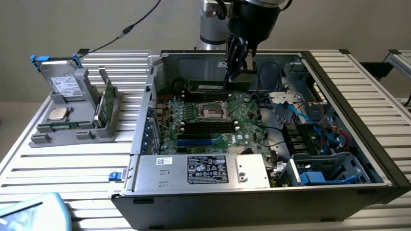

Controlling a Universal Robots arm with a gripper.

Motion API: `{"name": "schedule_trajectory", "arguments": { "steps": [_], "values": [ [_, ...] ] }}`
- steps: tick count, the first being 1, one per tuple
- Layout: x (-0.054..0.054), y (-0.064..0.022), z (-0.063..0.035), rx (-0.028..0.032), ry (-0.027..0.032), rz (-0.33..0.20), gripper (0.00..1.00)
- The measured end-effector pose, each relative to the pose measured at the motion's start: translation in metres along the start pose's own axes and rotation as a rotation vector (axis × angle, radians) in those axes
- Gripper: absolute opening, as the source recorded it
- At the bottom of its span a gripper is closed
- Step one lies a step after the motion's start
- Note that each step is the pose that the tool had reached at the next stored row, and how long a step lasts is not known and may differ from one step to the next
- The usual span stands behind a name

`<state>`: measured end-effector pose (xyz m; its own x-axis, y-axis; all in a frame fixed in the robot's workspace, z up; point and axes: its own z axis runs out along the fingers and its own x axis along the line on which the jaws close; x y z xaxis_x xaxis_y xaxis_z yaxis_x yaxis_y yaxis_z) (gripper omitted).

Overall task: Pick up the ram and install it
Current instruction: 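Pick up the ram and move it above insertion slot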

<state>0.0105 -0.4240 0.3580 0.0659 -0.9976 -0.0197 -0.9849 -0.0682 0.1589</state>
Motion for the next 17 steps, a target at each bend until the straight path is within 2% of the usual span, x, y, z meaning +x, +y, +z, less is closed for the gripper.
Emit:
{"name": "schedule_trajectory", "arguments": {
  "steps": [4,6,8,13,15,17],
  "values": [
    [-0.007,-0.0006,0.0023,0.0009,0.0319,0.005,0.14],
    [-0.010,-0.0005,0.0033,0.0055,0.0435,0.007,0.14],
    [-0.014,-0.0001,0.0040,0.0155,0.0554,0.009,0.14],
    [-0.022,0.0033,0.0057,0.0475,0.0902,0.014,0.14],
    [-0.024,0.0054,0.0068,0.0549,0.1008,0.016,0.14],
    [-0.025,0.0086,0.0088,0.0590,0.1064,0.017,0.14]
  ]
}}
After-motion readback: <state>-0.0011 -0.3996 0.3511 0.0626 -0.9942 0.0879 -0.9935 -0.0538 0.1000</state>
